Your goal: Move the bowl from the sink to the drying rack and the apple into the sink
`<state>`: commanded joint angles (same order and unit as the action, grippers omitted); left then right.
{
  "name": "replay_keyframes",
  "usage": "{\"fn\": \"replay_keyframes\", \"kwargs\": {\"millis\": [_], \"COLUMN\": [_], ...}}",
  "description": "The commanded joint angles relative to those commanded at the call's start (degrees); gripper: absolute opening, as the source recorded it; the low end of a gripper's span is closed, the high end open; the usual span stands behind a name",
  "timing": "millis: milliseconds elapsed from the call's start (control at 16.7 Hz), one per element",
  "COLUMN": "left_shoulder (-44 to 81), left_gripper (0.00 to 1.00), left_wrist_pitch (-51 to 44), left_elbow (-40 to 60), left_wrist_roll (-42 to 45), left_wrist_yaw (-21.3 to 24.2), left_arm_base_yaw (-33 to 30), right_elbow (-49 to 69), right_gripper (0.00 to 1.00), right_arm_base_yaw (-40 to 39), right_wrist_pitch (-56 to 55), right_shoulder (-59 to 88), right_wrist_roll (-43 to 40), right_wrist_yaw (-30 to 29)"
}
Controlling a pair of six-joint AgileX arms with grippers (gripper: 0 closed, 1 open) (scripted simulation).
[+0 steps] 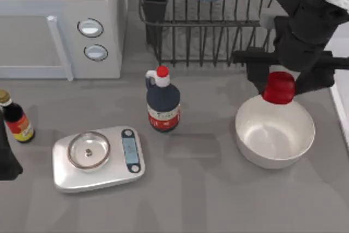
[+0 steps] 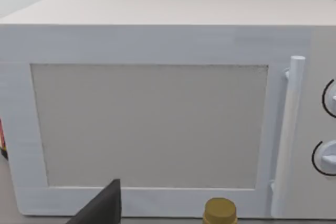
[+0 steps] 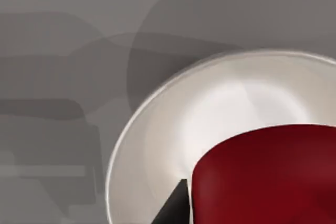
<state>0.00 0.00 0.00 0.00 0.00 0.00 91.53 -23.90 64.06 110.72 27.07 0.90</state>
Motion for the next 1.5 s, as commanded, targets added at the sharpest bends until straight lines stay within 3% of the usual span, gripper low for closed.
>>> {"fn": "replay_keyframes", "kwargs": {"millis": [300, 1080, 1320, 1500], "left_shoulder": [0.00, 0.00, 0.00, 0.00], "left_gripper": [1.00, 1.00, 1.00, 1.00], "left_wrist_pitch": [0.00, 0.00, 0.00, 0.00], "left_elbow": [0.00, 0.00, 0.00, 0.00], "left_wrist_roll": [0.00, 0.00, 0.00, 0.00], "left_wrist_yaw": [0.00, 0.00, 0.00, 0.00], "left_arm_base_yaw": [0.00, 0.00, 0.00, 0.00], "right_elbow": [-9.30, -46.25, -54.43, -57.22], "right_gripper": [0.00, 0.00, 0.00, 0.00], "right_arm_base_yaw": [9.72, 43.76, 51.28, 53.90], "right_wrist_pitch": [-20.63, -97.23, -111.37, -115.72], "right_shoulder": [-3.45, -19.39, -23.56, -25.09], "right_wrist_roll": [-4.10, -21.25, -24.78, -25.96], "right_wrist_yaw": [4.96, 22.99, 26.58, 27.77]}}
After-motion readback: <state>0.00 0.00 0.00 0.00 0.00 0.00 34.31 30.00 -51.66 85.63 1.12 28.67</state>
